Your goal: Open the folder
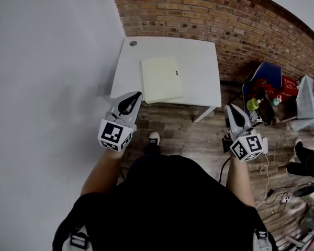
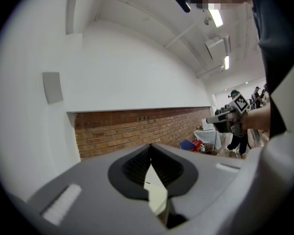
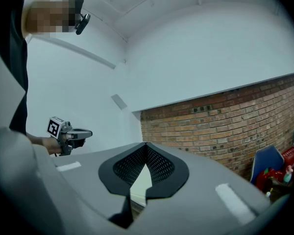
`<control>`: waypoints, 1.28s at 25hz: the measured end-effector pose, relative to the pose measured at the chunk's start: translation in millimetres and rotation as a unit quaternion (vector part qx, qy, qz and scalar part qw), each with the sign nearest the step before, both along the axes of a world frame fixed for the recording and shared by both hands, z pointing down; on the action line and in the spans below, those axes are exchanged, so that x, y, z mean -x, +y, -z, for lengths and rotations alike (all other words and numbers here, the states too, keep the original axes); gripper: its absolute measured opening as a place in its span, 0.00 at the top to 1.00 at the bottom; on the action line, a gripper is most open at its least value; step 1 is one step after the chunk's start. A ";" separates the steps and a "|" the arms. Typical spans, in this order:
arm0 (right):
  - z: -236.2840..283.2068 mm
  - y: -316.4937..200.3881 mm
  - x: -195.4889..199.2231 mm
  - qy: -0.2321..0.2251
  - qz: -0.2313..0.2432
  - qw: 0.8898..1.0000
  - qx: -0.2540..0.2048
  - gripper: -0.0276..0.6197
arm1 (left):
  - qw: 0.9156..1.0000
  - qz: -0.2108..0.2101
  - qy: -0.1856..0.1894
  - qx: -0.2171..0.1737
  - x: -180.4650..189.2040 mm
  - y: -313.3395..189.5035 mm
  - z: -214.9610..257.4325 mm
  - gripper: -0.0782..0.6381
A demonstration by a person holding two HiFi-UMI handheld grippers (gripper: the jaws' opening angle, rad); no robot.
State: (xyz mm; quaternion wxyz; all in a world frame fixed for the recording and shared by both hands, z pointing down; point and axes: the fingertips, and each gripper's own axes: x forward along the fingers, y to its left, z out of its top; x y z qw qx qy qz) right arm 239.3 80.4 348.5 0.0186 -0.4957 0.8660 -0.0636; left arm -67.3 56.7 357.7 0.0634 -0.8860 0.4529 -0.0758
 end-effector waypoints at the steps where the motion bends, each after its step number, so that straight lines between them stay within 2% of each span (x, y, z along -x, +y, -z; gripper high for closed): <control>1: 1.0 -2.9 1.5 0.001 -0.001 1.000 0.000 0.95 | 1.000 0.000 -0.001 0.001 1.0 -3.4 -1.6 0.89; 13: -5.9 -44.9 24.4 0.010 -0.005 1.000 0.018 0.95 | 1.000 -0.001 0.003 0.009 19.5 -49.1 -14.9 0.89; 18: -12.1 -67.6 29.7 0.006 -0.012 1.000 0.025 0.95 | 1.000 -0.002 -0.003 0.015 28.2 -73.2 -21.3 0.89; 24: -19.2 -98.4 37.2 0.008 -0.014 1.000 0.024 0.95 | 1.000 0.002 -0.020 0.000 43.2 -105.0 -18.5 0.89; 32: -19.1 -134.5 44.8 0.017 -0.028 0.999 0.032 0.95 | 1.000 -0.010 -0.017 0.008 51.2 -152.1 -23.2 0.89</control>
